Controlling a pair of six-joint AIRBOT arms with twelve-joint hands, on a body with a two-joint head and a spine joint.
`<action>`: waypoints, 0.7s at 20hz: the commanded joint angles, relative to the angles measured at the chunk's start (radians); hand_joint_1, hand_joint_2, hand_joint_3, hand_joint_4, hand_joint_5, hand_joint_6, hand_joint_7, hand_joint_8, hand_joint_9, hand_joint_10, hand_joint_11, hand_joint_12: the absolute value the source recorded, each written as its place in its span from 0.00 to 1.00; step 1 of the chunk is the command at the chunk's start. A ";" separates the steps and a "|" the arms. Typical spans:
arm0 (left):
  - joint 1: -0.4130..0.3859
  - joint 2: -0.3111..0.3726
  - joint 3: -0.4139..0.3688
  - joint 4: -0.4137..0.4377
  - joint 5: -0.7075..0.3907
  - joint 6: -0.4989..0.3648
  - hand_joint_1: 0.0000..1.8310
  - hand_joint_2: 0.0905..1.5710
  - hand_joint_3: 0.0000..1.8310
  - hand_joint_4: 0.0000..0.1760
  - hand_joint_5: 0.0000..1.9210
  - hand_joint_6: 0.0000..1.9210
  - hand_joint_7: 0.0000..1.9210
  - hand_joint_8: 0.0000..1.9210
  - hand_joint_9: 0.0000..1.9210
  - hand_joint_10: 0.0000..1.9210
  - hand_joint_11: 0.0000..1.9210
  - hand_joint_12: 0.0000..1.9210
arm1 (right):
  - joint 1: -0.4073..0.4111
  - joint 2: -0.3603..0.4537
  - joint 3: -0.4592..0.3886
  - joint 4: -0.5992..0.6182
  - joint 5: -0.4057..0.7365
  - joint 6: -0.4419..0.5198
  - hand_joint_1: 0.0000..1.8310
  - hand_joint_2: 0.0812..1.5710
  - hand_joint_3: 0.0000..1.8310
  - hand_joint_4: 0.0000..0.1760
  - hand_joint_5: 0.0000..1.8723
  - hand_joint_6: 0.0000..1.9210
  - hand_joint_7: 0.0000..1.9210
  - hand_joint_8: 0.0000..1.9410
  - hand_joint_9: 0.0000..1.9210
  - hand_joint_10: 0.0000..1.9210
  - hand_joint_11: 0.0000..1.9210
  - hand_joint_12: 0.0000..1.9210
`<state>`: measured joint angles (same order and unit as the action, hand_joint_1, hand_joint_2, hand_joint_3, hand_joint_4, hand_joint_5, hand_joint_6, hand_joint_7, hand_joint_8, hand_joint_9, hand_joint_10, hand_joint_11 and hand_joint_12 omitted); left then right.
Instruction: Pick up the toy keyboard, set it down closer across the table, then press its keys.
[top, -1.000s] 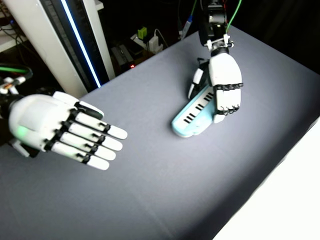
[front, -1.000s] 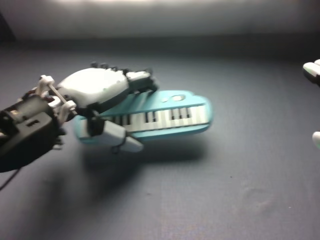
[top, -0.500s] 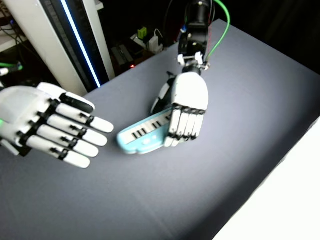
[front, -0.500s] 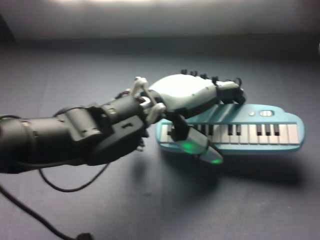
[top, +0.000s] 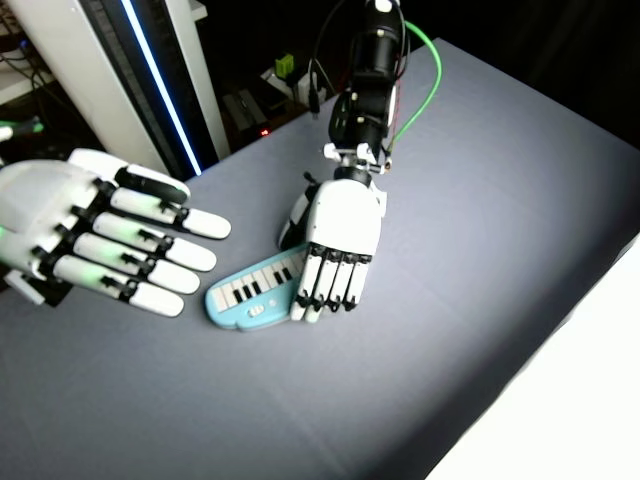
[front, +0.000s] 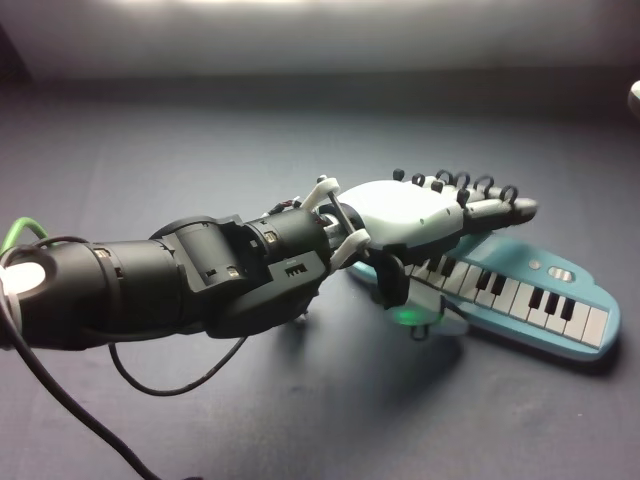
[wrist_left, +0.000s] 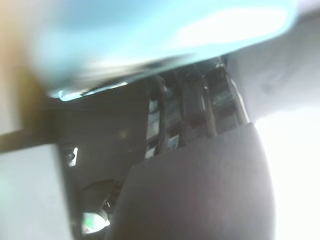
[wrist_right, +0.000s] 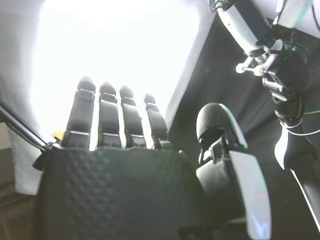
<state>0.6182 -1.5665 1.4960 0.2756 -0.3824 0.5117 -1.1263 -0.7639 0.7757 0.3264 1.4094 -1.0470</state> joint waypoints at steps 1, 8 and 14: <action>-0.013 -0.002 -0.001 0.010 -0.134 -0.027 0.46 0.64 0.00 0.76 0.00 0.00 0.00 0.00 0.00 0.00 0.00 0.33 | 0.004 0.006 0.002 -0.009 0.134 0.009 0.00 0.88 0.00 0.41 0.00 0.00 0.00 0.00 0.00 0.00 0.00 0.00; -0.006 0.201 -0.136 -0.025 -0.349 0.008 0.15 0.70 0.01 0.83 0.00 0.00 0.00 0.00 0.00 0.00 0.00 0.00 | -0.004 0.006 0.002 -0.044 0.105 0.024 0.00 0.89 0.00 0.65 0.00 0.00 0.00 0.00 0.00 0.00 0.00 0.00; 0.123 0.470 -0.270 -0.272 -0.565 0.157 0.40 0.86 0.00 0.27 0.00 0.00 0.00 0.00 0.00 0.00 0.00 0.16 | 0.089 -0.042 0.044 -0.122 -0.128 -0.005 0.03 0.90 0.00 0.26 0.00 0.00 0.00 0.00 0.00 0.00 0.00 0.00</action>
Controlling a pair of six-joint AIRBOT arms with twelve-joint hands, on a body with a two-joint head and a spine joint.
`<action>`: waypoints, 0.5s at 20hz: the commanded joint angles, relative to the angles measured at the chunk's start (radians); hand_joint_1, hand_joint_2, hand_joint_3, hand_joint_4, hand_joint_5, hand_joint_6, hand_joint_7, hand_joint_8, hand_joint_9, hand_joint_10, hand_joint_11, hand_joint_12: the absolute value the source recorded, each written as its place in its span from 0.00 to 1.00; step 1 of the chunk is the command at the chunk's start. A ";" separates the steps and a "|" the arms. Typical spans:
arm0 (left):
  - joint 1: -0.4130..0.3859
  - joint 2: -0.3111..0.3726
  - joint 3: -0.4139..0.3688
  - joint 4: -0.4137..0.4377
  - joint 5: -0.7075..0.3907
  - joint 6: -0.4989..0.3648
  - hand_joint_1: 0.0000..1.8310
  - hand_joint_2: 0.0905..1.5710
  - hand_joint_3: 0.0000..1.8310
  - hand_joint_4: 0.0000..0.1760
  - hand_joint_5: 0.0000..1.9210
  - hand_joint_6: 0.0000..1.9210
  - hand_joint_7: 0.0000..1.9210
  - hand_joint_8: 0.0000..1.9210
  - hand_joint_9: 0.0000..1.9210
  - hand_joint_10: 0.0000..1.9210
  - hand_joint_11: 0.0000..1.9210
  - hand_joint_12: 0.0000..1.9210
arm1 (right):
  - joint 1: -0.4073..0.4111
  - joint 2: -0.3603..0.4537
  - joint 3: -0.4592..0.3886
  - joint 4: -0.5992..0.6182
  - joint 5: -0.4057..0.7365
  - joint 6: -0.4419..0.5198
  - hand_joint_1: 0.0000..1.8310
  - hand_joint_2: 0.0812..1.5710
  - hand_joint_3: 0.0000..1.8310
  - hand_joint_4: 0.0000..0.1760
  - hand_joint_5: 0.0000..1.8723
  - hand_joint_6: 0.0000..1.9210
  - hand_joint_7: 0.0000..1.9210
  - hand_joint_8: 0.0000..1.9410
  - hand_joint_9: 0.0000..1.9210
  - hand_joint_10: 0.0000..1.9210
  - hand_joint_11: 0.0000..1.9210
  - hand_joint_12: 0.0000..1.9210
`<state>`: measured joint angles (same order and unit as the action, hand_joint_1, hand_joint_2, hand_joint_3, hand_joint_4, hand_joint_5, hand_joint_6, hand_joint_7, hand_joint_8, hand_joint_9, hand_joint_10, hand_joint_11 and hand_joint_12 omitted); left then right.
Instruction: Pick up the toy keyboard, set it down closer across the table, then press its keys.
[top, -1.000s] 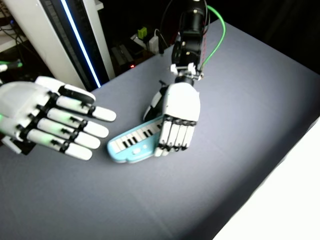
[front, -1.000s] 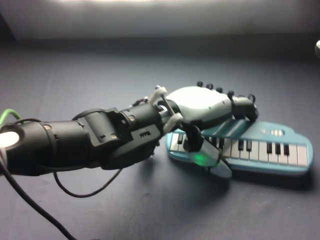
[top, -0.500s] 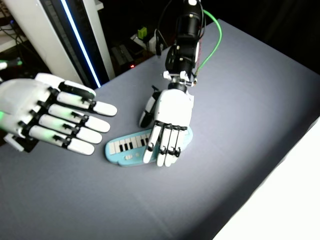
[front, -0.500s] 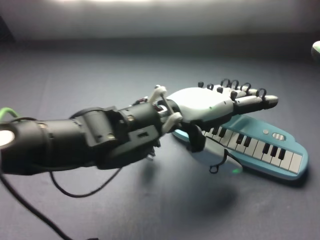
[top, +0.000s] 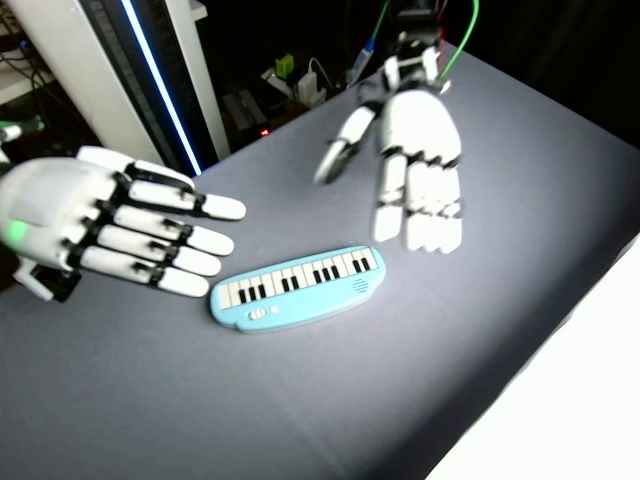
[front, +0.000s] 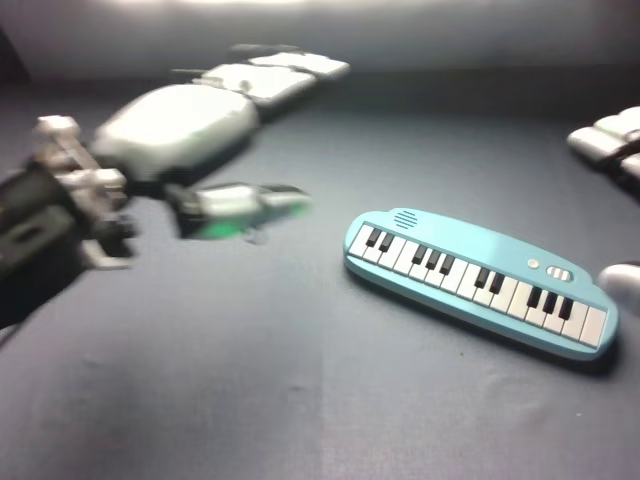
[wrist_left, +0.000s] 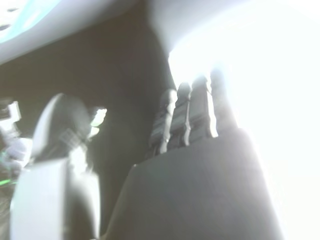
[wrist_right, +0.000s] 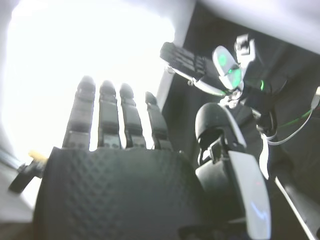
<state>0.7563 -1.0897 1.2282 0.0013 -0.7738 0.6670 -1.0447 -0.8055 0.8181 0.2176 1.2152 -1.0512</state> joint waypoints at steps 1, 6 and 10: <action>0.005 0.014 -0.014 -0.022 -0.201 0.014 0.39 0.87 0.00 0.34 0.00 0.00 0.00 0.00 0.00 0.00 0.00 0.06 | 0.025 -0.013 0.013 -0.021 0.028 -0.006 0.04 0.90 0.00 0.24 0.01 0.00 0.00 0.00 0.00 0.00 0.00 0.00; 0.135 0.102 -0.082 -0.173 -0.394 0.050 0.51 0.89 0.00 0.00 0.01 0.00 0.00 0.00 0.00 0.00 0.00 0.00 | 0.158 -0.127 0.095 -0.034 -0.232 -0.097 0.03 0.90 0.00 0.09 0.06 0.01 0.00 0.00 0.00 0.00 0.00 0.00; 0.168 0.110 -0.094 -0.203 -0.431 0.050 0.42 0.90 0.00 0.00 0.01 0.00 0.00 0.00 0.00 0.00 0.00 0.00 | 0.218 -0.190 0.130 -0.017 -0.393 -0.228 0.00 0.89 0.00 0.12 0.12 0.02 0.00 0.00 0.00 0.00 0.00 0.00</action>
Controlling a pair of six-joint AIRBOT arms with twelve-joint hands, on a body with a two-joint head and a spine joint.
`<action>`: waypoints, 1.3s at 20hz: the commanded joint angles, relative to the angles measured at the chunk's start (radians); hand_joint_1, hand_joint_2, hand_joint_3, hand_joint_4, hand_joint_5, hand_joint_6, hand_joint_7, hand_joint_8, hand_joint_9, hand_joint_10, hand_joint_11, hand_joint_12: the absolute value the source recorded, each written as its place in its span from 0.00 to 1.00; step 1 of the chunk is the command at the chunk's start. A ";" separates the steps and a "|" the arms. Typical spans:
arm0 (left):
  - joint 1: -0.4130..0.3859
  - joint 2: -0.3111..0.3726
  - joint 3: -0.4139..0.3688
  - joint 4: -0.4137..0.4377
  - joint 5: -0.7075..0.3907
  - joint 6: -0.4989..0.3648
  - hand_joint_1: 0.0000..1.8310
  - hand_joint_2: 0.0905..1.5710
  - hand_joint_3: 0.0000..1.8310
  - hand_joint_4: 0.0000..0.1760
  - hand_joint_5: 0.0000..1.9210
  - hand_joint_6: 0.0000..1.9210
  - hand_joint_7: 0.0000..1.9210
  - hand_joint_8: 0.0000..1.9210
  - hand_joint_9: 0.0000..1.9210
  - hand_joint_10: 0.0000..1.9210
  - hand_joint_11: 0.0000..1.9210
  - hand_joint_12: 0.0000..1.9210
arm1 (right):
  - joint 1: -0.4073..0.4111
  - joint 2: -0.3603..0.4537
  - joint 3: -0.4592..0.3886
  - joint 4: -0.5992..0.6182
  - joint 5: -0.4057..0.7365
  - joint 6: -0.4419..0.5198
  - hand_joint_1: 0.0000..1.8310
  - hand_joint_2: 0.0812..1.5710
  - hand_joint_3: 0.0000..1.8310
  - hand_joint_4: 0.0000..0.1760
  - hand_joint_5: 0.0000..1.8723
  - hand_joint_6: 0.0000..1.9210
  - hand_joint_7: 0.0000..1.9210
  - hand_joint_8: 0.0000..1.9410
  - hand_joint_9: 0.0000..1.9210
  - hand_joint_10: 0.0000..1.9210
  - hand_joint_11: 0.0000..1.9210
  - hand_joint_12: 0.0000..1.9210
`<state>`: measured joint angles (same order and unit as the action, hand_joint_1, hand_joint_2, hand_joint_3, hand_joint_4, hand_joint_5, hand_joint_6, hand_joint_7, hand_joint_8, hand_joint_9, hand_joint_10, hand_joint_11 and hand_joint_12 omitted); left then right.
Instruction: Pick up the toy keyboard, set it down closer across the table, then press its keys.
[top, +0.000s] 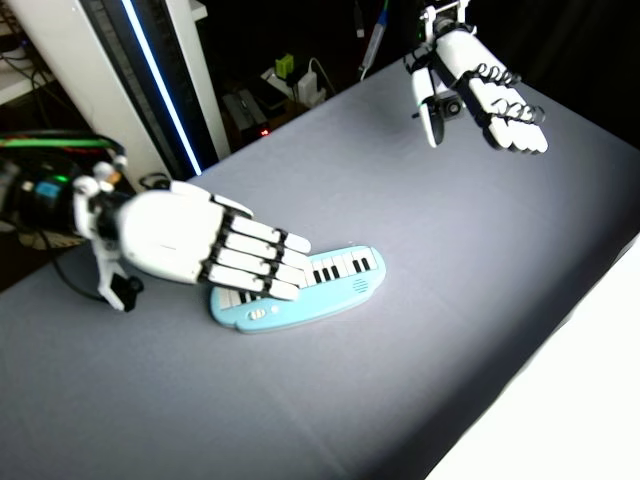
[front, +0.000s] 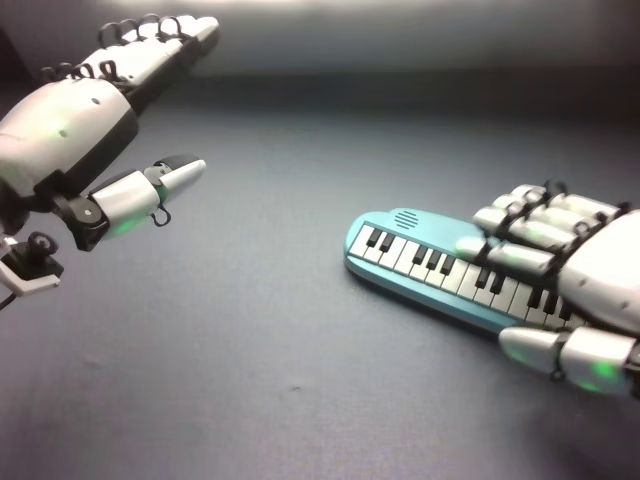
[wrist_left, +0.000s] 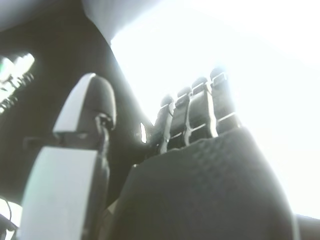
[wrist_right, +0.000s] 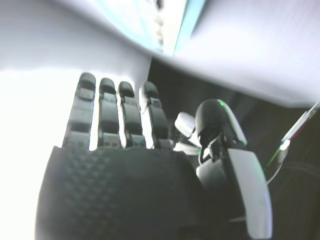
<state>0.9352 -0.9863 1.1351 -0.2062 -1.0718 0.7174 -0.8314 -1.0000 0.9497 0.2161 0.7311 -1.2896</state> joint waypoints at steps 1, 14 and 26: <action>-0.006 0.007 -0.003 0.001 -0.139 0.000 0.39 0.90 0.00 0.01 0.01 0.00 0.00 0.00 0.00 0.00 0.00 0.00 | 0.016 -0.007 0.003 -0.009 0.062 -0.024 0.00 0.86 0.00 0.09 0.13 0.03 0.00 0.00 0.00 0.00 0.00 0.00; 0.031 0.016 -0.020 -0.030 -0.189 -0.001 0.37 0.89 0.00 0.28 0.00 0.00 0.00 0.00 0.00 0.00 0.00 0.00 | 0.002 0.093 -0.092 0.029 0.160 -0.088 0.00 0.85 0.01 0.00 0.00 0.00 0.00 0.00 0.00 0.00 0.00 0.00; 0.037 0.015 -0.021 -0.037 -0.199 -0.001 0.37 0.90 0.00 0.31 0.00 0.00 0.00 0.00 0.00 0.00 0.00 0.00 | -0.105 0.087 -0.074 0.093 0.110 -0.087 0.00 0.84 0.00 0.00 0.17 0.02 0.00 0.00 0.00 0.00 0.00 0.00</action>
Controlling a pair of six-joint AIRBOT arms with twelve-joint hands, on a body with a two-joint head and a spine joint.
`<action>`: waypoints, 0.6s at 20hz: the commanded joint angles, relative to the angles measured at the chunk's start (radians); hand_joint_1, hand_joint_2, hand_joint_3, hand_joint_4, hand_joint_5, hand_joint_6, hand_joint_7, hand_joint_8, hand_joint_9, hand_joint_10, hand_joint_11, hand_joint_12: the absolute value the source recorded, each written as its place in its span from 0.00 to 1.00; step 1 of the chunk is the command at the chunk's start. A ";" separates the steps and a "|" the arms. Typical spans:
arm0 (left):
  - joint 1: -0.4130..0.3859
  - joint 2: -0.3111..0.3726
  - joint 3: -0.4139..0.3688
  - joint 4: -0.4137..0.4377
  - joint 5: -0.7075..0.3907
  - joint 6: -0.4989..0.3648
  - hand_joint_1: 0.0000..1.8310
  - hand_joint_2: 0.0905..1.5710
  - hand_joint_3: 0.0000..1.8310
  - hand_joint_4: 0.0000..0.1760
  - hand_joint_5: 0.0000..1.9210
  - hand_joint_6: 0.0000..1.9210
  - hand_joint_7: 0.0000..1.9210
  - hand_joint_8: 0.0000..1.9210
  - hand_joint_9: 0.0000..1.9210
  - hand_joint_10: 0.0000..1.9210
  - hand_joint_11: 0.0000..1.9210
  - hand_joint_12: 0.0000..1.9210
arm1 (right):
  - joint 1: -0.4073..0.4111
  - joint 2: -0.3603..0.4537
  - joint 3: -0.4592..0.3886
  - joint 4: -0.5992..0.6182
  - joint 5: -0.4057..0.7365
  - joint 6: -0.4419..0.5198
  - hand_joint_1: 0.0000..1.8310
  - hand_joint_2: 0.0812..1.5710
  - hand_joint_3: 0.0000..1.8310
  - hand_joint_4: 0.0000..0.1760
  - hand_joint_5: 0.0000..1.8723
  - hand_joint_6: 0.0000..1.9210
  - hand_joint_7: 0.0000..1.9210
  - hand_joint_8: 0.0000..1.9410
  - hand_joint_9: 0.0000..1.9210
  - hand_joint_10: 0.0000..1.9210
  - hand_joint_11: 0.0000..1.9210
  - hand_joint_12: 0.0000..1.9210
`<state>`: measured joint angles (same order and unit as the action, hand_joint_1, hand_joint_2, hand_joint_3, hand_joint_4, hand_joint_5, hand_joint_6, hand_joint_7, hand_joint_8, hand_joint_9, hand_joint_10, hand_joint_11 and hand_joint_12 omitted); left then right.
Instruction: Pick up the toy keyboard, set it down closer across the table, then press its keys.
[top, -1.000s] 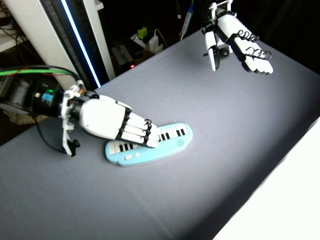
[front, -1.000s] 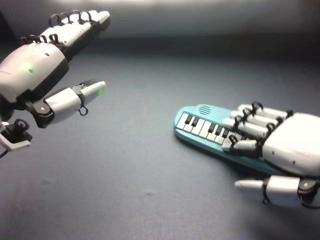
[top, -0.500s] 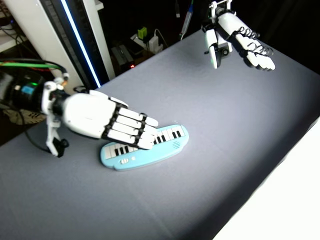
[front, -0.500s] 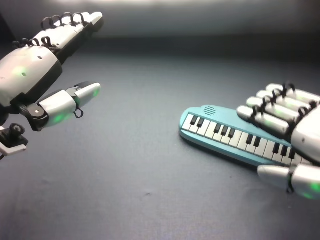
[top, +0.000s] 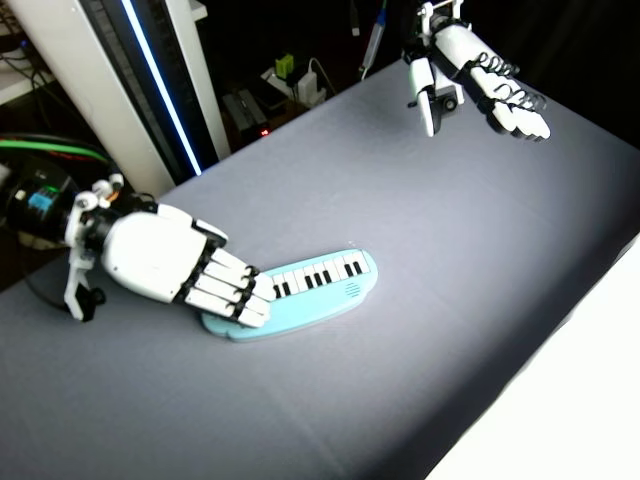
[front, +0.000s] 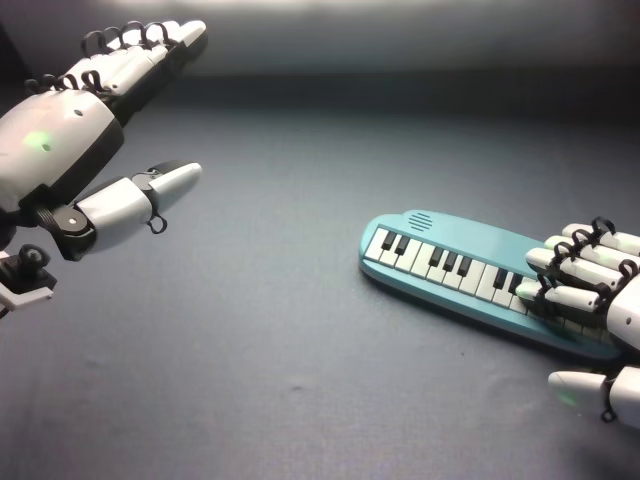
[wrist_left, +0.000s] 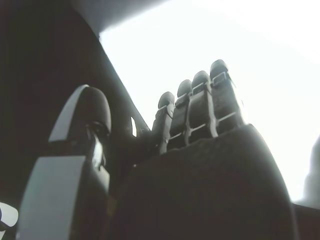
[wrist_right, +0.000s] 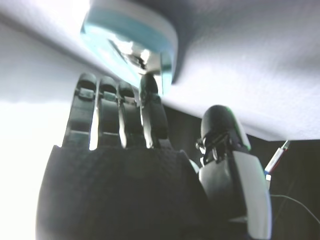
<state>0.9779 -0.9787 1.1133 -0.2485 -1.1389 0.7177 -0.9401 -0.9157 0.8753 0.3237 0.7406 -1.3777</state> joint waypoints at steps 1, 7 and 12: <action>-0.005 0.008 0.001 0.005 -0.133 -0.002 0.38 0.90 0.00 0.30 0.00 0.00 0.00 0.00 0.00 0.00 0.00 0.00 | 0.004 0.024 -0.012 -0.021 0.129 0.011 0.00 0.86 0.00 0.00 0.19 0.02 0.02 0.01 0.00 0.00 0.00 0.00; 0.008 0.013 -0.010 0.002 -0.165 -0.003 0.41 0.89 0.00 0.24 0.01 0.00 0.00 0.00 0.00 0.00 0.00 0.00 | -0.017 0.144 -0.085 -0.065 0.425 0.137 0.00 0.85 0.00 0.00 0.06 0.00 0.00 0.00 0.00 0.00 0.00 0.00; 0.059 0.034 -0.048 -0.026 -0.302 -0.003 0.45 0.90 0.00 0.43 0.00 0.00 0.00 0.00 0.00 0.00 0.00 0.00 | -0.127 0.192 -0.093 -0.055 0.742 0.332 0.08 0.91 0.01 0.25 0.01 0.00 0.00 0.00 0.00 0.00 0.00 0.00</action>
<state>1.0492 -0.9543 1.0618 -0.2832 -1.2808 0.7177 -1.0821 -0.7315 0.7826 0.2733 1.3079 -1.0485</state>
